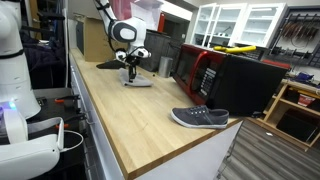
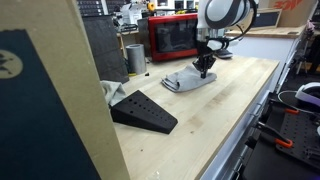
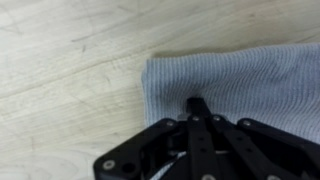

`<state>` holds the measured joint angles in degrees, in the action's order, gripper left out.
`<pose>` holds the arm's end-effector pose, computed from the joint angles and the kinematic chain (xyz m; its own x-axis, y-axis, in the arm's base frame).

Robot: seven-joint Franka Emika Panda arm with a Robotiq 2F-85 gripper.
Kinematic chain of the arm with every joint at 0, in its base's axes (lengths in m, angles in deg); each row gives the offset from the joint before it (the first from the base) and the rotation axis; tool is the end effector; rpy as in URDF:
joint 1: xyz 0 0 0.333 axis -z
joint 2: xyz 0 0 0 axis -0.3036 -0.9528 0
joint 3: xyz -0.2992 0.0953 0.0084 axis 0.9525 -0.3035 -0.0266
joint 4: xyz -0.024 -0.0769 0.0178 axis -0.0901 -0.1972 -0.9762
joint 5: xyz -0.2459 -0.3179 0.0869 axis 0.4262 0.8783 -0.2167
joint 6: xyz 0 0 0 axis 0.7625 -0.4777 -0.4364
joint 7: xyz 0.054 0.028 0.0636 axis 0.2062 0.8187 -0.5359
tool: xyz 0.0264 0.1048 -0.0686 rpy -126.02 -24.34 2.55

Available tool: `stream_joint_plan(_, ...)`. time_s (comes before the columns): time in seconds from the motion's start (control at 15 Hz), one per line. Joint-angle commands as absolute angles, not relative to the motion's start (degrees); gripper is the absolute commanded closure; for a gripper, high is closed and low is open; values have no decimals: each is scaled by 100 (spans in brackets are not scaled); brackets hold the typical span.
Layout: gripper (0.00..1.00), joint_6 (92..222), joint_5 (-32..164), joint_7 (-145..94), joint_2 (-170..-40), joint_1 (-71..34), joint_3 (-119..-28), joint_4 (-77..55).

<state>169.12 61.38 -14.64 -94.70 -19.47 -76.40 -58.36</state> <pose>0.4971 0.0051 0.2197 0.9619 -0.2734 0.0004 -0.2734 -0.9618 -0.0158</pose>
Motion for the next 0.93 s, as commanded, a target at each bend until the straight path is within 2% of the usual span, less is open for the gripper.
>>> stream_joint_plan(0.0,100,16621,6720,-1183,-9001,-1855,-7472,-6335)
stream_joint_plan(0.4,100,17099,7724,-1126,-8673,-1558,-7267,-6555)
stream_joint_plan(0.6,100,17459,7223,-1380,-8346,-1524,-7352,-6710)
stream_joint_plan(0.67,74,17534,7034,-1438,-8218,-1544,-7381,-6776)
stream_joint_plan(0.73,73,17547,6721,-1554,-8077,-1578,-7422,-6846)
stream_joint_plan(0.87,59,17501,5914,-1964,-7804,-1710,-7490,-6992)
